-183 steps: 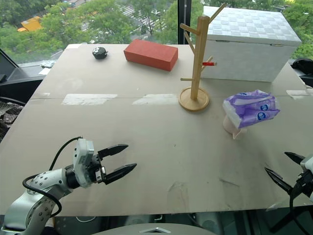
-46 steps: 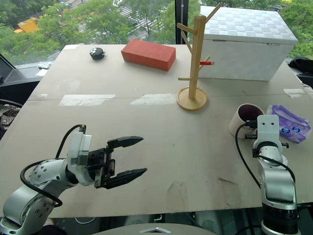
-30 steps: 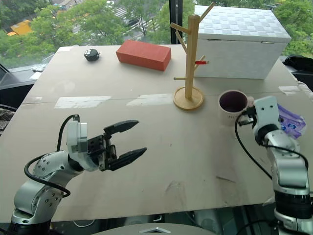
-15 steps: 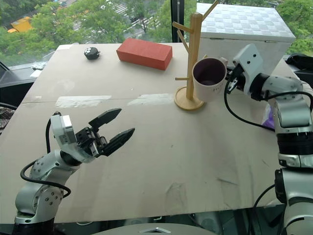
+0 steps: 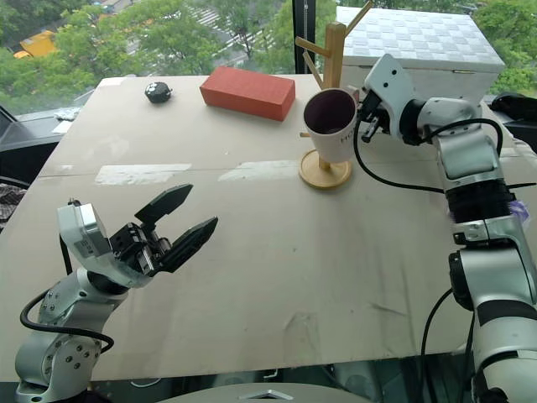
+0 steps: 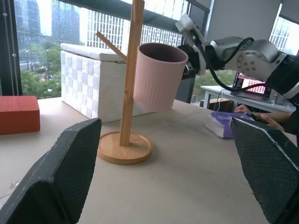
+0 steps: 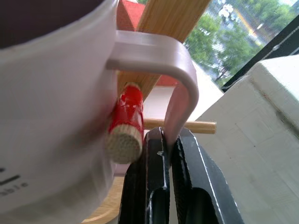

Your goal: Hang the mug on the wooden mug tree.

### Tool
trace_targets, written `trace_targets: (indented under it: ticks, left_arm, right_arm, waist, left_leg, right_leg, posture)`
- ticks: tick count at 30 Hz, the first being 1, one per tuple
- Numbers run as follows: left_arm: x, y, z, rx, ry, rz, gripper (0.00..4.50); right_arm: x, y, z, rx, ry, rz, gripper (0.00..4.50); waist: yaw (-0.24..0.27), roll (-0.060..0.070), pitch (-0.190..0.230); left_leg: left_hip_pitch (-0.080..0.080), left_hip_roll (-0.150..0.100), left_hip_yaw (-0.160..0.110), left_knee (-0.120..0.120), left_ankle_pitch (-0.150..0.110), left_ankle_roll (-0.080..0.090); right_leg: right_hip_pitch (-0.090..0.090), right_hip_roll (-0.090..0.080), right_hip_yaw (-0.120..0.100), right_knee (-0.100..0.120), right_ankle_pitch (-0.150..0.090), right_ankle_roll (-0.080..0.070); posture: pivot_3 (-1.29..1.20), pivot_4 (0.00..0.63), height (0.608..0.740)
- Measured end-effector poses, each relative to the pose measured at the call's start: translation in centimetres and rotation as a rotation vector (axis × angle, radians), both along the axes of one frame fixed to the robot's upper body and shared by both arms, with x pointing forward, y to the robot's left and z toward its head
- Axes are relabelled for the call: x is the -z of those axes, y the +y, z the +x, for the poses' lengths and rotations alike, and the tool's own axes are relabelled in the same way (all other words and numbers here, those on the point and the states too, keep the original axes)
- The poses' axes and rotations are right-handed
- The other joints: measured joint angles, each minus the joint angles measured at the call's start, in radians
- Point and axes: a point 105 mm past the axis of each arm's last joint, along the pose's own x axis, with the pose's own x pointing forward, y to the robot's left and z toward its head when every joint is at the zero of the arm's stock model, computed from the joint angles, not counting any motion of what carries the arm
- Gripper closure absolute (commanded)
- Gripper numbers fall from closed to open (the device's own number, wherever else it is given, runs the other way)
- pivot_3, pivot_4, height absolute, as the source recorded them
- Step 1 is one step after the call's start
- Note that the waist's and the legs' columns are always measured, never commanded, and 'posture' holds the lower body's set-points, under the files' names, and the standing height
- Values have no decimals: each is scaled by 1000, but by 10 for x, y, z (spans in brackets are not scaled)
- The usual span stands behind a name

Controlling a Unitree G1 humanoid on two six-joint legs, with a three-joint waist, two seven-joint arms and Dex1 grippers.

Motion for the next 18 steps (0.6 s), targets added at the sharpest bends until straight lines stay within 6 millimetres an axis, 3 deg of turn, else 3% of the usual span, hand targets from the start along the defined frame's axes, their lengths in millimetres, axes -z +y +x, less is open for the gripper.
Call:
trace_targets:
  ticks: [2,6,13,16,18]
  left_arm:
    - [0,0,0,1,-1,-3,0]
    - [-3,-3,-2,12,-8,-10,0]
    - [9,-10,-5,50,59,13,0]
    - [24,-4,-5,29,130,53,0]
    - [35,2,-5,14,182,87,0]
  right_arm:
    - [10,0,3,2,24,-12,3643]
    - [5,-11,0,15,-4,-18,1857]
    - [9,-61,-40,37,-33,131,1857]
    - [26,-81,-68,36,2,169,1857]
    - [47,-93,-97,45,54,202,1857]
  waist:
    - [3,0,0]
    - [6,0,0]
    - [9,0,0]
    - [11,1,1]
    - [15,0,0]
  left_leg:
    - [-1,0,0,0,0,0]
    - [-1,-1,0,0,0,0]
    - [-2,0,-1,-1,0,0]
    - [-1,0,-1,-1,0,0]
    - [0,0,-3,-1,0,0]
  right_leg:
    - [0,0,0,0,0,0]
    - [0,-1,0,-2,0,0]
    - [0,-1,-1,-2,1,2]
    - [0,0,-1,-2,1,2]
    - [2,0,-2,-2,0,1]
  posture:
    - [0,150,740]
    - [0,150,740]
    - [0,150,740]
    - [0,150,740]
    - [0,150,740]
